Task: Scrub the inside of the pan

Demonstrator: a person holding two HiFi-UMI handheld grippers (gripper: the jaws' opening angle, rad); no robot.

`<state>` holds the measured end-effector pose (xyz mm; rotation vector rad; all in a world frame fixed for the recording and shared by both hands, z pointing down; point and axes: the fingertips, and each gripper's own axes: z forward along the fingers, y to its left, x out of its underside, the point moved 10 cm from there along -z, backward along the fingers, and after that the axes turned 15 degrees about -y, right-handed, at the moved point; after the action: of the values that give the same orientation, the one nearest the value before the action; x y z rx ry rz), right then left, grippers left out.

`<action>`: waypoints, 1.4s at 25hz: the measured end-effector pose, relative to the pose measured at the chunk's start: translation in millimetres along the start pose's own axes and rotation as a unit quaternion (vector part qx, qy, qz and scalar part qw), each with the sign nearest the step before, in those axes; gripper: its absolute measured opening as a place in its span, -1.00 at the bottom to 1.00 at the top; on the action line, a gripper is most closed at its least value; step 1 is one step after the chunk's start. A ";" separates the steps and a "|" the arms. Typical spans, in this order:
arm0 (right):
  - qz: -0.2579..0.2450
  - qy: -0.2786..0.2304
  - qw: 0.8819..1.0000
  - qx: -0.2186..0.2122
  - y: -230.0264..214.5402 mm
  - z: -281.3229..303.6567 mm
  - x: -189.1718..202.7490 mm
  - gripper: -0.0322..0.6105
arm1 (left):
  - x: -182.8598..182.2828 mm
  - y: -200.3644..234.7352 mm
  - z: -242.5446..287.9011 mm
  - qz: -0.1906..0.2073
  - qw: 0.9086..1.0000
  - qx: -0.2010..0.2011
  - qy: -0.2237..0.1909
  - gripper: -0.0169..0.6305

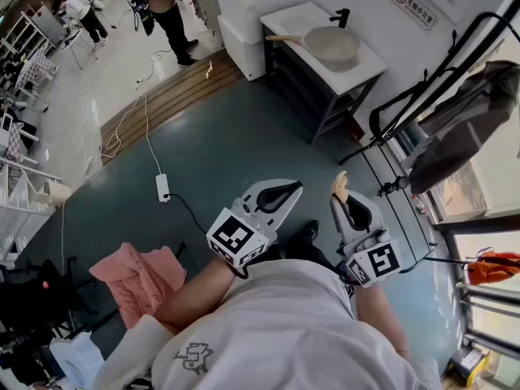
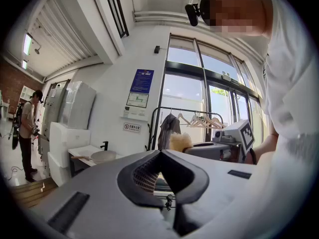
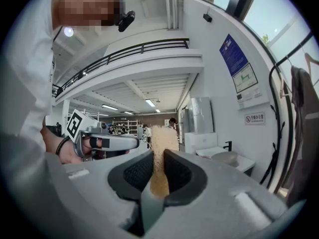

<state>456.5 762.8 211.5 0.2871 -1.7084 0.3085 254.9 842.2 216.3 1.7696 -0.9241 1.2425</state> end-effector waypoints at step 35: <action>0.041 0.008 0.999 -0.023 -235.7 74.5 34.2 -0.71 | 56.5 109.7 213.1 0.016 0.998 -0.036 0.040 -0.94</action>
<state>467.7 515.6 243.9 0.1806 -1.7127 0.3319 258.0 597.4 241.6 1.6436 -0.9425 1.2735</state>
